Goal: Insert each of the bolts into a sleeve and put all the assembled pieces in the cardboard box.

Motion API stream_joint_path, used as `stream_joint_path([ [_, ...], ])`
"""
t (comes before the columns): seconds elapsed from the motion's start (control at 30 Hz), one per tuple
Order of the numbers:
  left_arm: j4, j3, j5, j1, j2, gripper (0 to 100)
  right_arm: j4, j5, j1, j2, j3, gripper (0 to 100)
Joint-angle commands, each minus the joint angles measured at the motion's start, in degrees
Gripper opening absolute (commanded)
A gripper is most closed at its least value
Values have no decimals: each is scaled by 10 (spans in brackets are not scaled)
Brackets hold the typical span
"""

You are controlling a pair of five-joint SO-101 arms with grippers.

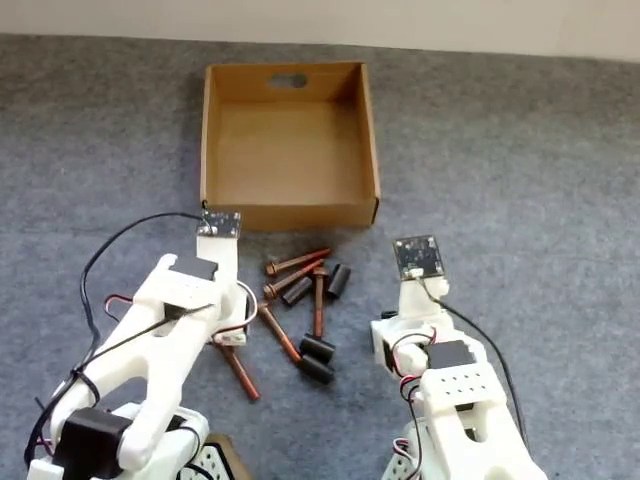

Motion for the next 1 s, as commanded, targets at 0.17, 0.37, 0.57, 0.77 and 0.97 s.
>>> stream_joint_path([
  [0.17,-95,-13,-15,-83,-2,17,-9,-3,-5,-8,-2,6],
  [0.37,-153,-59,-13,-161,-3,17,-9,-3,-5,-8,-2,6],
  [0.57,-121,-62,-12,-142,-3,21,-9,-3,-5,-8,-2,6],
  [0.77,-26,-94,51,-107,-3,126,-9,-3,-5,-8,-2,6],
  [0.97,40,-135,190,-95,1,180,-9,-3,-5,-8,-2,6],
])
